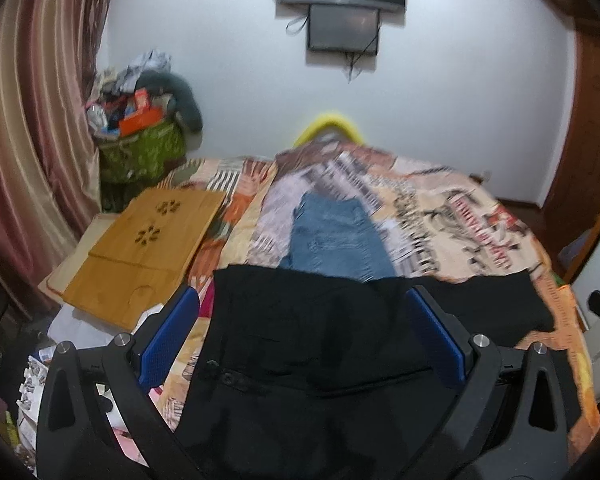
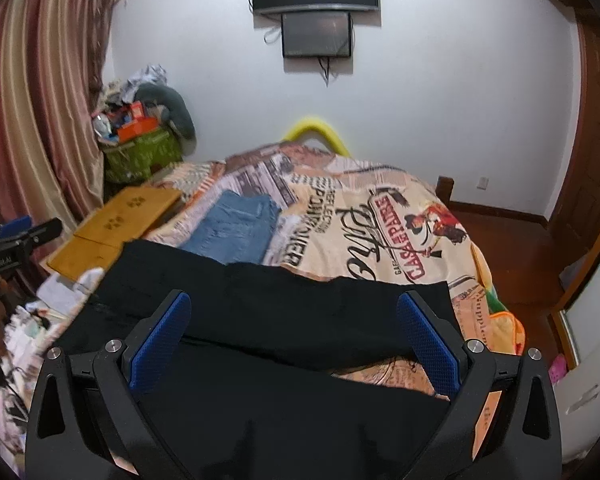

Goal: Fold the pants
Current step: 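Grasp the black trousers' waistband with the left gripper while the right gripper grasps it too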

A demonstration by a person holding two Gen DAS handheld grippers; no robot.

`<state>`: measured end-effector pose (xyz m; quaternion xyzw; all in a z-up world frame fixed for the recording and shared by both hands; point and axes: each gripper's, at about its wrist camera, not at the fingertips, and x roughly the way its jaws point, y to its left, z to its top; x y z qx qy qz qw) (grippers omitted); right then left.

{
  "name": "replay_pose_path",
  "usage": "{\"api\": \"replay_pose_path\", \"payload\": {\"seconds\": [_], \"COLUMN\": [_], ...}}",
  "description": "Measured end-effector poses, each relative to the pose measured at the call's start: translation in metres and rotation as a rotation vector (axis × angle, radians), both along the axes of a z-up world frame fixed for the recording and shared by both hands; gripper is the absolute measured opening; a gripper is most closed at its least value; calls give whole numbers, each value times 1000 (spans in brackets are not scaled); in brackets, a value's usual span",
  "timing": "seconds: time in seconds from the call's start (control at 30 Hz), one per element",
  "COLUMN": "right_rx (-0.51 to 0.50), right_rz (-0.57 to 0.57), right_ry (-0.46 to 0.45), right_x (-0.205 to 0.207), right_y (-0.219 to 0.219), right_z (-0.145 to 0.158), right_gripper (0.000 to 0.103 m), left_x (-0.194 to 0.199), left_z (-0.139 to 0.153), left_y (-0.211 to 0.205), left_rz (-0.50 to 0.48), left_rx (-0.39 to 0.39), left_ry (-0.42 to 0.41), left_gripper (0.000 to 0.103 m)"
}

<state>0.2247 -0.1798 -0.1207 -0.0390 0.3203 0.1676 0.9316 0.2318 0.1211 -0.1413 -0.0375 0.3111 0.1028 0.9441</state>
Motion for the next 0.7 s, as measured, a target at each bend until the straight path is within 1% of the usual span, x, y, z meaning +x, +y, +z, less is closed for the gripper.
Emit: {"api": "replay_pose_path", "payload": {"seconds": [0.2, 0.33, 0.43, 0.5, 0.57, 0.63, 0.7], "right_rx": [-69, -75, -72, -70, -60, -52, -55], "right_rz": [21, 52, 73, 92, 110, 141, 171], "right_ry": [35, 76, 109, 142, 173, 216, 248], "right_x": [44, 75, 98, 111, 127, 141, 155], "right_y": [0, -1, -1, -1, -1, 2, 5], "right_z": [-24, -43, -58, -70, -80, -89, -98], "right_gripper": [102, 102, 101, 101, 100, 98, 92], "left_x": [56, 90, 117, 128, 141, 150, 161], "left_z": [-44, -74, -102, -114, -130, -139, -150], "left_y": [45, 73, 96, 107, 120, 127, 135], "left_rz": [53, 68, 76, 76, 67, 68, 69], "left_rx": [-10, -46, -88, -121, -186, -229, -258], "left_ry": [133, 231, 307, 343, 381, 405, 432], "left_gripper": [102, 88, 80, 71, 68, 68, 68]}}
